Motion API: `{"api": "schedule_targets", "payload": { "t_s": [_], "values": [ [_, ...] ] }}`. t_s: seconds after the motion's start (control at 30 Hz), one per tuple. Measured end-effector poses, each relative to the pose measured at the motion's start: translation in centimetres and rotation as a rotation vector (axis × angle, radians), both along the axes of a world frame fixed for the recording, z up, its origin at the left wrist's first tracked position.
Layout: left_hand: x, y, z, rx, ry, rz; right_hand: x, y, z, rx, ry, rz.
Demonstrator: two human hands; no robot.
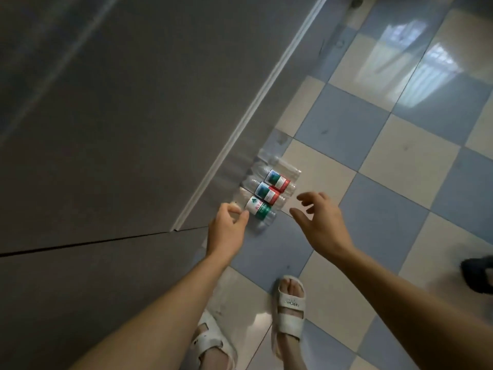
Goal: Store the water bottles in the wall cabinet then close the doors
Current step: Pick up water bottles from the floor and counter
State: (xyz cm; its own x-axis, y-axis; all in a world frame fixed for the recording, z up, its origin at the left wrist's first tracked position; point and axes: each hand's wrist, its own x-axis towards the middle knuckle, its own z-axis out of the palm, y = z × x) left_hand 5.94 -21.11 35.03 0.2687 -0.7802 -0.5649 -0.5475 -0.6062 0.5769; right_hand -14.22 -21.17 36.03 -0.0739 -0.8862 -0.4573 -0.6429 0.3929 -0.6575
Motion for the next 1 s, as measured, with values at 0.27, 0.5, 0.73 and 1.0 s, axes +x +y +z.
{"api": "schedule_targets", "payload": {
  "t_s": [0.27, 0.5, 0.73, 1.0],
  "values": [
    [-1.6, -3.1, -17.2, 0.041, 0.137, 0.238, -0.4, -2.7, -16.7, 0.043, 0.043, 0.097],
    [-1.8, -4.1, -29.4, 0.109, 0.096, 0.369, 2.5, -5.3, -28.3, -0.010, 0.073, 0.185],
    [-1.8, -4.2, -35.8, 0.208, 0.121, 0.394, 2.8, -4.9, -35.5, -0.044, 0.138, 0.208],
    [-1.0, -3.0, -37.2, 0.119, 0.251, 0.331, 3.7, -2.4, -36.1, 0.064, 0.115, 0.146]
  ]
}}
